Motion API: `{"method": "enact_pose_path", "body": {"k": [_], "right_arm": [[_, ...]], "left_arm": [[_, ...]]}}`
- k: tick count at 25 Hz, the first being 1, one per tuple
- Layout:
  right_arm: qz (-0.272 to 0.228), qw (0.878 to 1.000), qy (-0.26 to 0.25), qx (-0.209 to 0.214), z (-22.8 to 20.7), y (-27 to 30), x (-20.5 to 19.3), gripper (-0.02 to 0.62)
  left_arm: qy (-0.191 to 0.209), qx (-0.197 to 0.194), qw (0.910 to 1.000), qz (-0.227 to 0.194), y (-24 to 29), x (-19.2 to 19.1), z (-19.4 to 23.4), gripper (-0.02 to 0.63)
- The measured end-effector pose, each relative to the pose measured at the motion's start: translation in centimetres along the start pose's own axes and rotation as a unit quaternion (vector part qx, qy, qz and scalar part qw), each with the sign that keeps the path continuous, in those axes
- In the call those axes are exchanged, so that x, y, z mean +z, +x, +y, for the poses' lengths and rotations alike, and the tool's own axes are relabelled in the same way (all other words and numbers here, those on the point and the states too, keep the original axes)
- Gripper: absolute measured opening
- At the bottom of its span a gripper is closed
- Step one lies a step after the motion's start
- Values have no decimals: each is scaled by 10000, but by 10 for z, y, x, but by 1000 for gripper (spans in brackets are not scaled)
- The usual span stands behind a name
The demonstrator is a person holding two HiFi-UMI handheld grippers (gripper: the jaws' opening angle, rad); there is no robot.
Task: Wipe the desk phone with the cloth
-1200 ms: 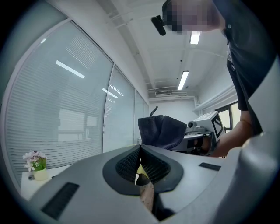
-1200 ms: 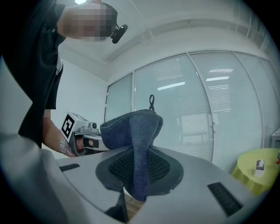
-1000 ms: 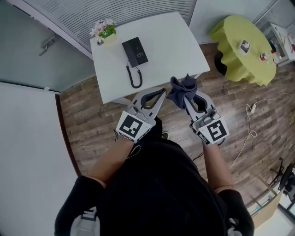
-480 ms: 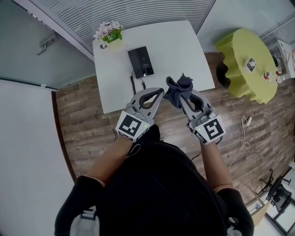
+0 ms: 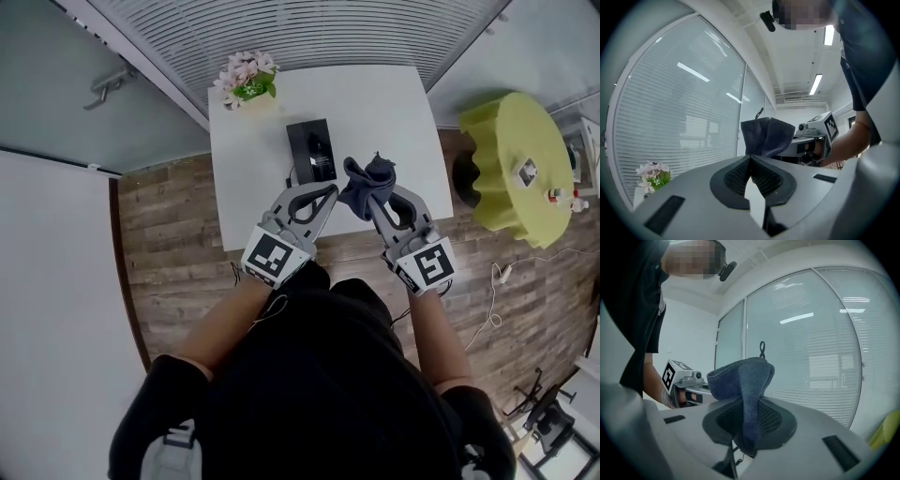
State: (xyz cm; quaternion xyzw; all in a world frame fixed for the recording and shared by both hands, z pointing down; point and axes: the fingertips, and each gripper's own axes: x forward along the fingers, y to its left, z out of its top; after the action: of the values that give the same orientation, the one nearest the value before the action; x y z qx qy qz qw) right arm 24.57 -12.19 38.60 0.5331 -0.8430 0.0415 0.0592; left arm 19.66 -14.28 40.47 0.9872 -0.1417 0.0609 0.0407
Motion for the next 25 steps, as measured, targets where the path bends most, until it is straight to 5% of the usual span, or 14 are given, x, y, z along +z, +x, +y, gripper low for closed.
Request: {"method": "enact_pose_path", "body": {"k": [16,25], "right_arm": [[680,9941,-479,696,-53,96,-32,71],[1781,9682,-1063,1398,-79,160,-108,69]], "left_arm": [[-274,1161,9928,76,15,-35,88,9],[-486,2019,9776,351,35,-89,136,9]]}}
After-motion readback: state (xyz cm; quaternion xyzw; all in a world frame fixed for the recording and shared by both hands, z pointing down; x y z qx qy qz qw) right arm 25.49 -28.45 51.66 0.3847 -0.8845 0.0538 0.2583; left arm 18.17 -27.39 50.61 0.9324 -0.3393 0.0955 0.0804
